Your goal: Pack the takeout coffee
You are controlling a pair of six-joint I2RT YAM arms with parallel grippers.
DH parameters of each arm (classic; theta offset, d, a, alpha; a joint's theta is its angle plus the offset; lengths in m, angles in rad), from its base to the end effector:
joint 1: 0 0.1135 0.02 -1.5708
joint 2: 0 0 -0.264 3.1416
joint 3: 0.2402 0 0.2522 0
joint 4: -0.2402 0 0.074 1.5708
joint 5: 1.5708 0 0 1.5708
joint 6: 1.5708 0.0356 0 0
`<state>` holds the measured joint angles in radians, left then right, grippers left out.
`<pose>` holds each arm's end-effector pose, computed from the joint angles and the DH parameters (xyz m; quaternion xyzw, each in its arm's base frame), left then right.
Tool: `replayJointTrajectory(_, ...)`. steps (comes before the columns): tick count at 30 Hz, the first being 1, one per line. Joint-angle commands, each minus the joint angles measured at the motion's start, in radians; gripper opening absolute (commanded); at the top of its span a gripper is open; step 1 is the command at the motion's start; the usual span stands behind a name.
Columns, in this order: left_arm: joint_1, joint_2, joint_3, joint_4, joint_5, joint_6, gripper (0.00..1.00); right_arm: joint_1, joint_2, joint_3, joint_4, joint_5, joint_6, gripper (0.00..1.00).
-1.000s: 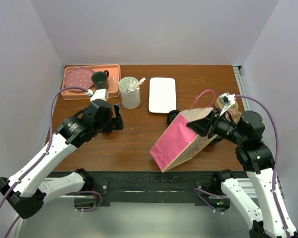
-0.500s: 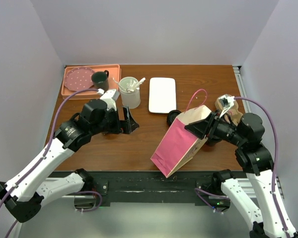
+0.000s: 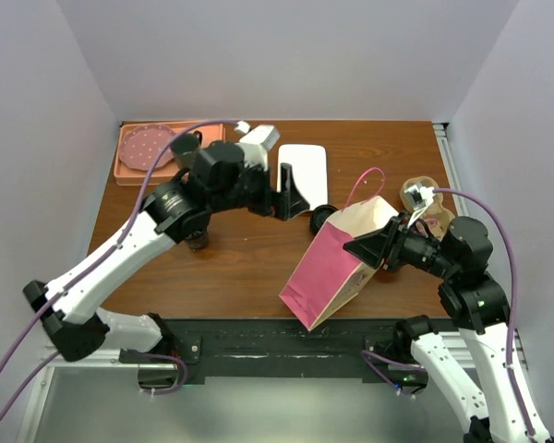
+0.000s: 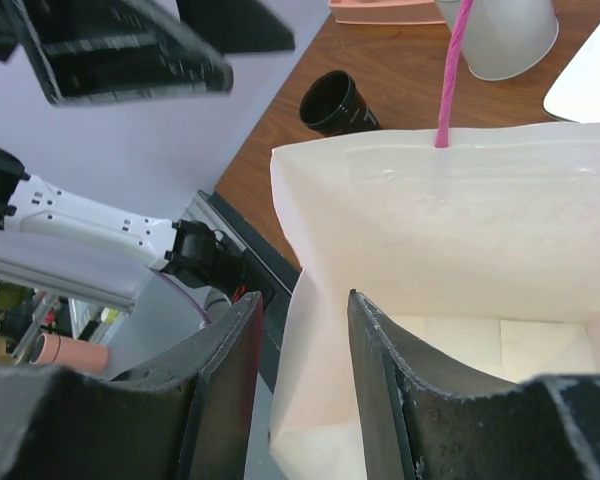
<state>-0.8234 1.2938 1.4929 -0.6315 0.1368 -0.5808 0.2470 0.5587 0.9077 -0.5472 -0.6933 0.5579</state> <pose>0.1835 -0.2052 0.4289 0.1383 0.8297 -0.3912 0.3733 0.0965 0.0478 0.3736 -0.1000 0.7521 0.4753 0.4454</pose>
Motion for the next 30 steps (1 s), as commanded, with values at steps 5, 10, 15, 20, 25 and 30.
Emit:
replayJointTrajectory(5,-0.065,0.219,0.286,-0.065,-0.023,0.176,0.91,0.001,0.012,0.007,-0.020,-0.006,-0.016,0.44)
replayJointTrajectory(10,-0.077,0.280,0.302,-0.059,0.039,0.225,0.87,0.001,0.026,0.026,-0.033,-0.002,-0.030,0.44)
replayJointTrajectory(15,-0.085,0.286,0.299,-0.027,0.079,0.249,0.87,0.001,0.043,0.051,-0.049,0.012,-0.056,0.44)
replayJointTrajectory(20,-0.086,0.325,0.340,-0.048,0.116,0.280,0.87,0.000,0.049,0.048,-0.054,0.020,-0.065,0.44)
replayJointTrajectory(25,-0.095,0.354,0.348,-0.112,0.115,0.318,0.81,0.003,0.052,0.056,-0.062,0.029,-0.072,0.44)
replayJointTrajectory(30,-0.112,0.369,0.356,-0.161,0.086,0.346,0.66,0.001,0.058,0.071,-0.059,0.044,-0.067,0.44)
